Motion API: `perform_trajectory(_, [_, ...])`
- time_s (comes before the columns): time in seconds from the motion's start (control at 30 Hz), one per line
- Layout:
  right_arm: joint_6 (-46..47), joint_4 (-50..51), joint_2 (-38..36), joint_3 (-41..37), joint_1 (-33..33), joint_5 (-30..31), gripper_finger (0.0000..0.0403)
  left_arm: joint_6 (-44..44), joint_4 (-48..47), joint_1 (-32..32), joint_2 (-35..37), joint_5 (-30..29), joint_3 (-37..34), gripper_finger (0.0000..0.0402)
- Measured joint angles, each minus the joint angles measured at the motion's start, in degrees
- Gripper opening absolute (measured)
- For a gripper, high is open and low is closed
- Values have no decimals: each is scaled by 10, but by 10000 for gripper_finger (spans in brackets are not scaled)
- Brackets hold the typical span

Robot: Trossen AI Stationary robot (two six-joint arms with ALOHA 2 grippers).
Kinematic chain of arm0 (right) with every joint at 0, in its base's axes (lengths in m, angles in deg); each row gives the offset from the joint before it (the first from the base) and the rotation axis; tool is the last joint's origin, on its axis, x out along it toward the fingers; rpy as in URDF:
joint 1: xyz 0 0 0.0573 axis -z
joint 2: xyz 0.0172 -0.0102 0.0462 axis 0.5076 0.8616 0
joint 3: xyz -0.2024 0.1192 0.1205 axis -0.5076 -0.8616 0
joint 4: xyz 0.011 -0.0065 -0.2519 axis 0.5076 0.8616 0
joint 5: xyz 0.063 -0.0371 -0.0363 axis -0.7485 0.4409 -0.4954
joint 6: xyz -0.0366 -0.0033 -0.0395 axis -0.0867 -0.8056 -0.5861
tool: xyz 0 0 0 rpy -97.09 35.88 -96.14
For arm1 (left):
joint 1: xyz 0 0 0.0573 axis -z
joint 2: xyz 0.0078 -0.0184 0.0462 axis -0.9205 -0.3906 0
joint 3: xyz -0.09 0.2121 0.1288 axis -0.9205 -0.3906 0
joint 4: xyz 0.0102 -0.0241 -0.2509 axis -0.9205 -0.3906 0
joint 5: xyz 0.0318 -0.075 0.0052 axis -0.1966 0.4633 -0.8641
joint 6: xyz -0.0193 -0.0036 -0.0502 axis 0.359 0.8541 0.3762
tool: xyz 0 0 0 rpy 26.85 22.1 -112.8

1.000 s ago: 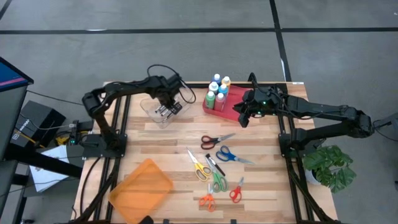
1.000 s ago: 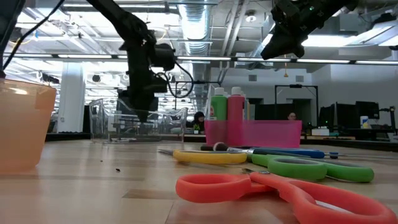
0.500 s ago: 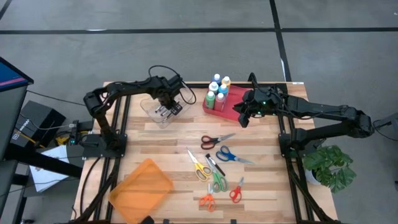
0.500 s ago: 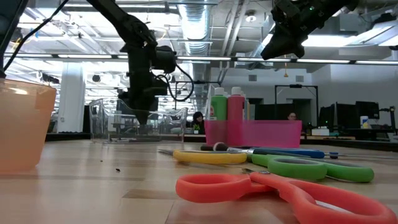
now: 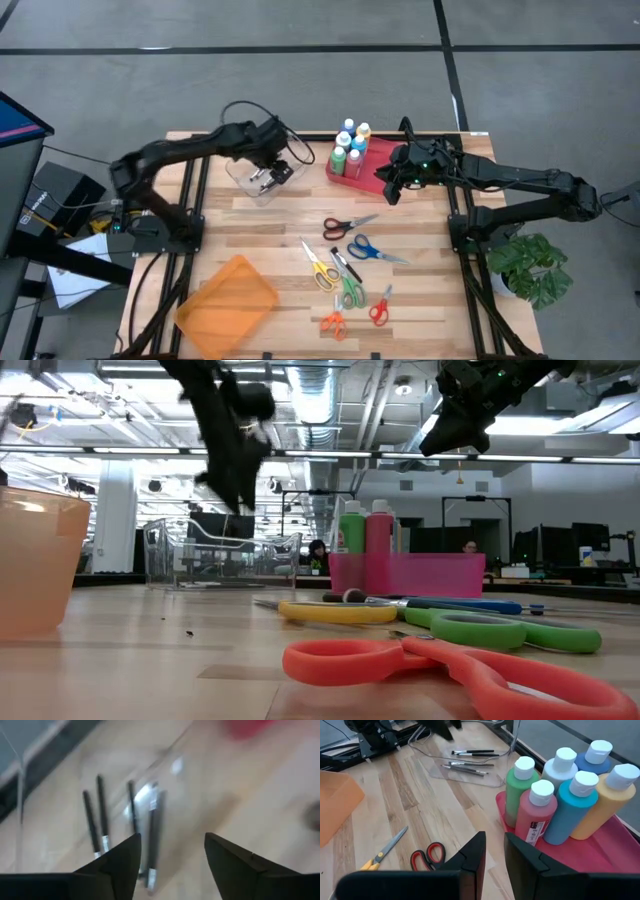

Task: Pick & Place Paint Supplies
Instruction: Put the black paint brush into the transparent bin

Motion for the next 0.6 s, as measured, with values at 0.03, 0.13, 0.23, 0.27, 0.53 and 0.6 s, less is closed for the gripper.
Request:
perform_trajectory(0.03, [0, 0, 0, 0, 0, 0, 68, 0, 6, 9, 25, 2, 0, 217])
perform_trajectory(0.13, [0, 0, 0, 0, 0, 0, 68, 5, 39, 33, 110, 34, 0, 214])
perform_trajectory(0.23, [0, 0, 0, 0, 0, -1, 68, 30, 99, 68, 188, 60, 0, 205])
perform_trajectory(0.27, [0, 0, 0, 0, 0, -1, 68, 40, 121, 81, 214, 64, 0, 201])
perform_trajectory(0.53, [2, 0, 0, 0, 0, -1, 68, 59, 294, 232, 333, 32, 1, 155])
perform_trajectory(0.6, [2, 0, 0, 0, 0, -1, 68, 47, 305, 278, 342, 11, 2, 134])
